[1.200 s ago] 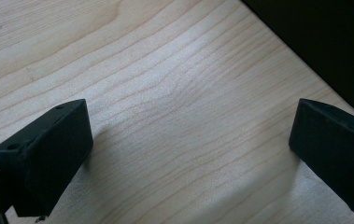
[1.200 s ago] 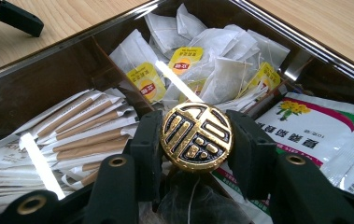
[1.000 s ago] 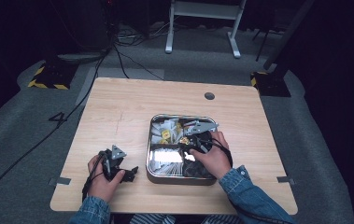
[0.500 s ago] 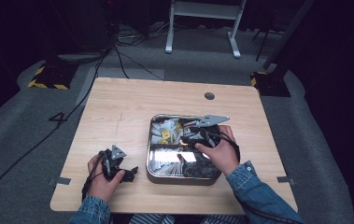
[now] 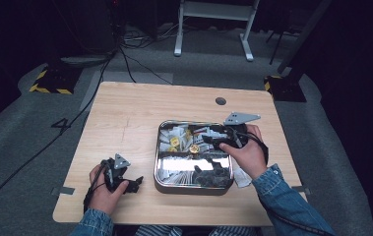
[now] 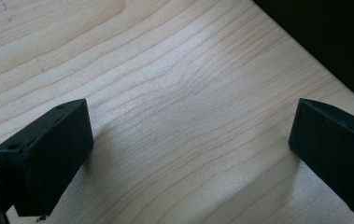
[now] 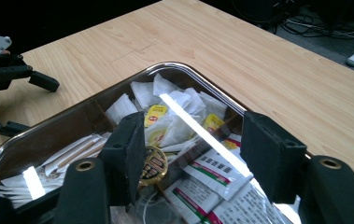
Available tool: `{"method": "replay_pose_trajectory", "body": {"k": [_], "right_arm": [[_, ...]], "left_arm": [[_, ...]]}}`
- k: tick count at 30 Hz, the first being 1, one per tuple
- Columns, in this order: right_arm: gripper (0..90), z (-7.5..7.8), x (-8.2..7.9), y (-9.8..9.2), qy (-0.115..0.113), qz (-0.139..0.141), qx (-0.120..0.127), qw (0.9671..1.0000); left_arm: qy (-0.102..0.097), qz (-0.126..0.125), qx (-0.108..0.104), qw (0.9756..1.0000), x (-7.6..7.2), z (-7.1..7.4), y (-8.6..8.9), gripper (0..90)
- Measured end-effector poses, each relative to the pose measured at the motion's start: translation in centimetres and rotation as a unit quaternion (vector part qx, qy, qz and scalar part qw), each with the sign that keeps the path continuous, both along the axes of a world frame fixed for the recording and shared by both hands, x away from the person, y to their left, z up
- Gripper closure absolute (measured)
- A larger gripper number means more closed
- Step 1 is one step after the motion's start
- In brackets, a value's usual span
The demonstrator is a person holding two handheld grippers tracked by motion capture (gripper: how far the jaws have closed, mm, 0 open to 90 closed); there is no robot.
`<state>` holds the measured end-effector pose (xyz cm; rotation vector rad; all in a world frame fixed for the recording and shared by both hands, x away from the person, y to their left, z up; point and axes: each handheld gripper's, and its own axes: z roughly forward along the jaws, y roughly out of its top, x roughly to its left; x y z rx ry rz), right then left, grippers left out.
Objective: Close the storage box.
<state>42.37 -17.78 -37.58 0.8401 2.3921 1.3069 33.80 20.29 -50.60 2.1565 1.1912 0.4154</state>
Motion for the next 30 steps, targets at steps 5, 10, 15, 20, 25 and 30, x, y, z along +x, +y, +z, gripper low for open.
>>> {"method": "replay_pose_trajectory", "body": {"k": [5,10,15,20,25,30], "right_arm": [[40.1,0.5,-0.1,-1.7,-0.003,-0.011,0.006,0.9999],[40.3,0.7,-0.2,-3.2,-0.005,-0.019,0.005,0.9998],[40.7,0.5,-0.3,-5.7,-0.008,-0.042,-0.005,0.9991],[39.1,-0.3,-0.2,-8.4,0.006,-0.07,-0.001,0.9975],[37.9,-1.5,0.2,-10.5,0.019,-0.084,-0.004,0.9963],[38.6,-3.1,0.3,-12.4,0.025,-0.11,0.003,0.9936]], "left_arm": [[0.001,0.0,0.0,1.0,-0.1,0.0,0.1,0.1],[0.001,-0.001,0.0,1.0,-0.1,0.0,0.1,0.0],[0.0,-0.004,0.0,1.0,0.1,0.0,0.2,0.0],[-0.001,-0.005,0.0,1.0,0.2,0.0,0.4,0.0],[-0.002,-0.007,0.0,1.0,0.3,0.0,0.5,0.0],[0.0,-0.007,0.0,1.0,0.4,0.0,0.5,0.0]]}}
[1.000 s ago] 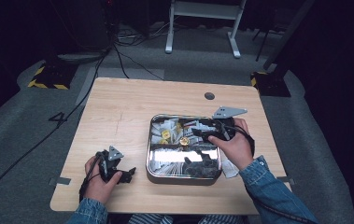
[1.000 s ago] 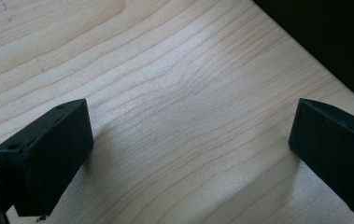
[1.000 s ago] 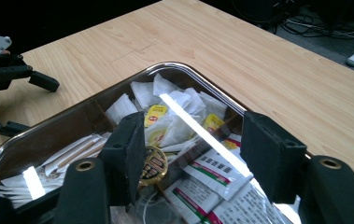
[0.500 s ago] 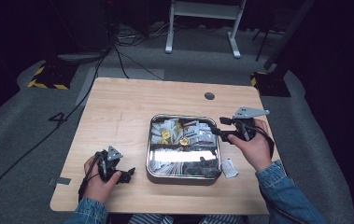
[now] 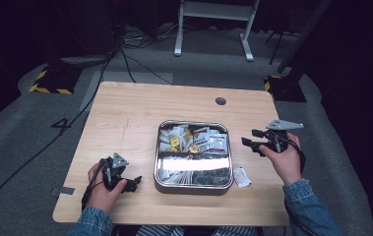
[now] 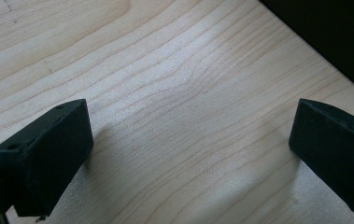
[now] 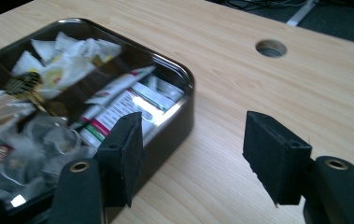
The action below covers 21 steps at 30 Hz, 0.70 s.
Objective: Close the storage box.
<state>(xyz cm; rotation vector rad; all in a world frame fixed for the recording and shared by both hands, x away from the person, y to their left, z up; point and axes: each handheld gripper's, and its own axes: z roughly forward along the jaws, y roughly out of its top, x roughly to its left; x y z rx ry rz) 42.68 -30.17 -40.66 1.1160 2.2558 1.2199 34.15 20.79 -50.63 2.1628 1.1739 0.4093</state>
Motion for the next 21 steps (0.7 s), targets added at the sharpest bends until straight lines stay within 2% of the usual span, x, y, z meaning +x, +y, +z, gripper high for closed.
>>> {"method": "replay_pose_trajectory", "body": {"k": [3,9,21], "right_arm": [[38.6,-1.6,0.3,-1.6,0.012,-0.013,0.001,0.9998],[38.3,-3.4,0.7,-3.1,0.015,-0.003,-0.019,0.9997],[36.4,-6.8,1.1,-5.3,0.046,-0.042,-0.017,0.9979]], "left_arm": [[0.0,-0.001,0.0,1.0,0.0,0.0,0.0,0.0],[0.0,-0.001,0.0,1.0,0.0,0.0,0.0,0.0],[0.0,-0.001,-0.001,1.0,0.0,0.0,0.0,0.0]]}}
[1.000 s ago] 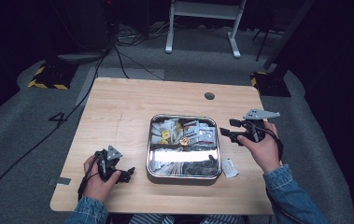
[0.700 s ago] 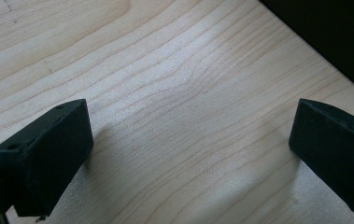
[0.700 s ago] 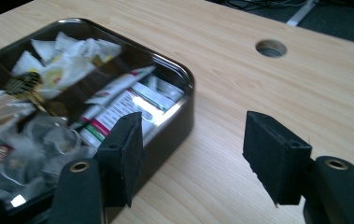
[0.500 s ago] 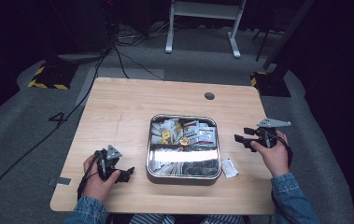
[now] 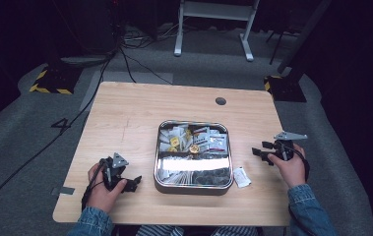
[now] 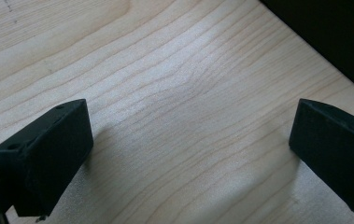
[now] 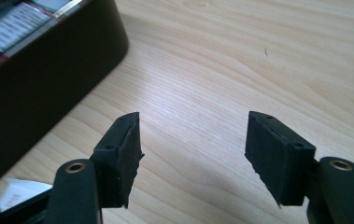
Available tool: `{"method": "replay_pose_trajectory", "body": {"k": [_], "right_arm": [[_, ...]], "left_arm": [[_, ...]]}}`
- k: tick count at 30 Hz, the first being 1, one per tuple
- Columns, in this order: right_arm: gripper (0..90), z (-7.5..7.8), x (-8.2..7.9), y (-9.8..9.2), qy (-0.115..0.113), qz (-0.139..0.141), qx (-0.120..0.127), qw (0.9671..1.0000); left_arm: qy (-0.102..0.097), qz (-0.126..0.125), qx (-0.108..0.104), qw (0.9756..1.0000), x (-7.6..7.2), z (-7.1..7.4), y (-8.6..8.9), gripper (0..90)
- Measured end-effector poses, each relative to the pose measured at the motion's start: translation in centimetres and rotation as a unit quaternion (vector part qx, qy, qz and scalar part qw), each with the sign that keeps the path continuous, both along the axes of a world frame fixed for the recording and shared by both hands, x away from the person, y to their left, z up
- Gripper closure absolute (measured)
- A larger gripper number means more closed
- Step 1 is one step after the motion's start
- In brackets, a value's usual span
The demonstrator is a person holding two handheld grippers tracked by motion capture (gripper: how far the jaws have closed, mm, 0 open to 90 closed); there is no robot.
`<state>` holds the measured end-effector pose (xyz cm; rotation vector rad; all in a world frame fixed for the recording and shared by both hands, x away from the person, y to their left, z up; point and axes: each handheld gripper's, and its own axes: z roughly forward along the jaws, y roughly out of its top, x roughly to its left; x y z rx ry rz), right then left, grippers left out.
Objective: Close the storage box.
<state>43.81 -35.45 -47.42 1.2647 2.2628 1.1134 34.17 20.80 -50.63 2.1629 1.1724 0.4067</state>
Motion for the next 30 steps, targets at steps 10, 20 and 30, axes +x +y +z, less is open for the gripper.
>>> {"method": "replay_pose_trajectory", "body": {"k": [10,20,30], "right_arm": [[32.7,-2.3,0.2,-0.8,-0.003,-0.006,-0.021,0.9998],[3.8,-3.1,0.5,0.0,-0.002,0.012,-0.06,0.9981],[0.1,-3.2,0.6,0.0,0.002,0.011,-0.063,0.998]], "left_arm": [[-0.001,0.001,0.002,1.0,0.1,0.0,0.0,0.0],[0.001,0.0,0.002,1.0,0.1,0.0,0.0,0.0],[-0.001,0.001,0.0,1.0,0.2,0.0,0.0,0.0]]}}
